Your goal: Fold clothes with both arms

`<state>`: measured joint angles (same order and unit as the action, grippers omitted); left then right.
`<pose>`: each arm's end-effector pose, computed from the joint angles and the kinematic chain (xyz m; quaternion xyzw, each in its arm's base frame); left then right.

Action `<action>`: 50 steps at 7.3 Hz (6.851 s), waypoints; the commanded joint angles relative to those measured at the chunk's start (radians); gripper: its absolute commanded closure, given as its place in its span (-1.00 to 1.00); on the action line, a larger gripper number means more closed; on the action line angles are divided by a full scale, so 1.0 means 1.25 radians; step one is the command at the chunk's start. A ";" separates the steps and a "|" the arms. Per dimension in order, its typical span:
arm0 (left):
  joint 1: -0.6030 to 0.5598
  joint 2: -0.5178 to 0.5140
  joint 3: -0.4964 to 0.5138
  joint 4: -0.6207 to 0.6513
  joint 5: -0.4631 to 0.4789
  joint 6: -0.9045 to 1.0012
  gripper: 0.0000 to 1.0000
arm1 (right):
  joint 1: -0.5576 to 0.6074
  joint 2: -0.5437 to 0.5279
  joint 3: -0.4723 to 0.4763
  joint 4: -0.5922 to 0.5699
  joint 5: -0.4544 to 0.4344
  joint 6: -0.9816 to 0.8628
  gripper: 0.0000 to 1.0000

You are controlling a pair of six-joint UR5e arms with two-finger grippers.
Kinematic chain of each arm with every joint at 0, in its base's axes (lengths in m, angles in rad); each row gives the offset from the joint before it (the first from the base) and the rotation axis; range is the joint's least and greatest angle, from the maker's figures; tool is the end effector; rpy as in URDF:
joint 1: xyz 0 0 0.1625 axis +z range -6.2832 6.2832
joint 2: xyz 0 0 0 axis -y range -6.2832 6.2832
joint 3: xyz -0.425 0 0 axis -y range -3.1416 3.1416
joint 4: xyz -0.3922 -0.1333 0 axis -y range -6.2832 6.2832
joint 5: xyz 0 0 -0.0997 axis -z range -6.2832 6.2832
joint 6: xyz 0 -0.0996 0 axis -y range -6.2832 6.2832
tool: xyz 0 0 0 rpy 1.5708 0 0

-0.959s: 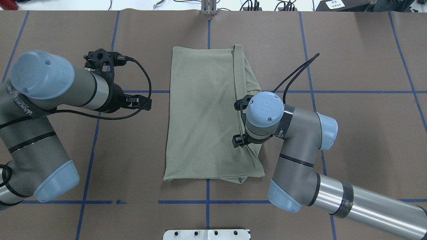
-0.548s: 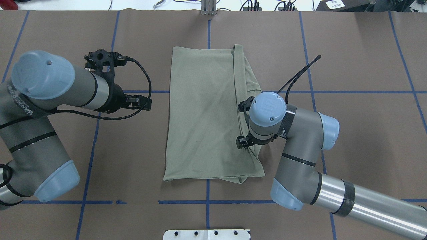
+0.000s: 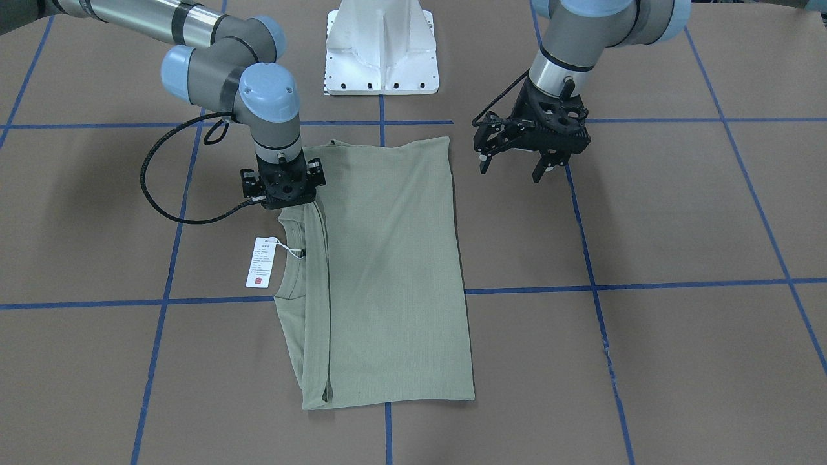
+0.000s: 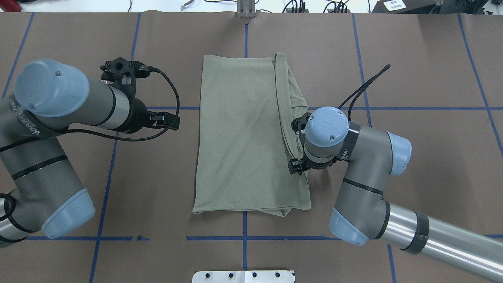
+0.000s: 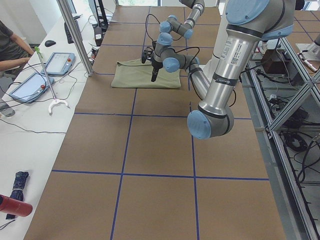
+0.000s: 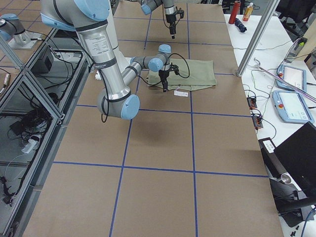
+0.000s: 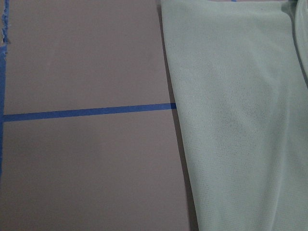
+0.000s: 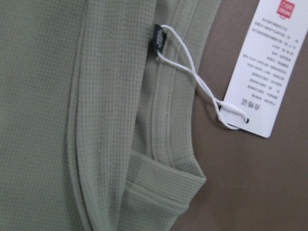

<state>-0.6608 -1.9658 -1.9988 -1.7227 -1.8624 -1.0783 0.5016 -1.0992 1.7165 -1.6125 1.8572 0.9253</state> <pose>0.3820 -0.4295 0.2382 0.1451 0.4585 -0.0057 0.8768 -0.5181 -0.4040 0.3400 0.0375 -0.3102 -0.1086 0.9437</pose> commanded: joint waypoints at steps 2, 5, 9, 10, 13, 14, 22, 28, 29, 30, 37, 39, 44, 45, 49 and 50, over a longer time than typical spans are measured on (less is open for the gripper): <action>0.002 -0.004 0.000 0.000 0.000 -0.002 -1.00 | 0.009 -0.070 0.052 0.006 0.003 -0.014 -1.00; 0.002 -0.013 -0.001 0.001 0.000 0.000 -1.00 | 0.067 -0.018 0.050 -0.005 0.063 -0.022 -1.00; 0.002 -0.012 0.000 0.001 0.000 0.004 -1.00 | 0.082 0.156 -0.147 -0.002 0.052 -0.043 -1.00; 0.002 -0.010 0.000 0.002 0.000 0.004 -1.00 | 0.091 0.183 -0.192 -0.001 0.042 -0.064 -1.00; 0.002 -0.004 0.001 0.001 0.000 0.005 -1.00 | 0.106 0.181 -0.220 -0.001 0.043 -0.079 -1.00; 0.002 -0.001 0.001 0.001 0.000 0.006 -1.00 | 0.106 0.179 -0.220 -0.001 0.046 -0.079 -1.00; 0.005 -0.013 0.012 -0.001 -0.001 0.002 -1.00 | 0.137 0.142 -0.218 0.004 0.054 -0.137 -1.00; 0.003 -0.020 -0.004 0.000 0.006 0.002 -1.00 | 0.187 0.187 -0.257 0.067 0.068 -0.161 -1.00; 0.000 -0.018 -0.021 -0.001 0.010 0.002 -1.00 | 0.191 0.230 -0.328 0.104 0.069 -0.162 -1.00; -0.004 -0.018 -0.027 -0.001 0.015 0.004 -1.00 | 0.194 0.262 -0.401 0.165 0.069 -0.162 -1.00; -0.003 -0.014 -0.053 -0.001 0.064 0.007 -1.00 | 0.211 0.364 -0.600 0.249 0.050 -0.184 -1.00; -0.003 -0.018 -0.053 -0.001 0.064 0.007 -1.00 | 0.217 0.364 -0.605 0.248 0.043 -0.186 -1.00; 0.000 -0.020 -0.054 -0.001 0.063 0.007 -1.00 | 0.252 0.337 -0.605 0.251 0.051 -0.246 -1.00; 0.000 -0.020 -0.054 -0.001 0.063 0.007 -1.00 | 0.255 0.333 -0.603 0.249 0.051 -0.248 -1.00; 0.003 0.000 -0.065 -0.012 -0.010 -0.080 -1.00 | 0.252 0.227 -0.375 0.205 0.095 -0.197 -1.00; 0.017 0.059 -0.066 -0.114 -0.012 -0.162 -1.00 | 0.222 0.158 -0.261 0.198 0.096 -0.144 -1.00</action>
<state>-0.6544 -1.9541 -2.0770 -1.7659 -1.8509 -1.1741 0.8088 -0.8059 1.2283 -1.3466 1.9693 0.6791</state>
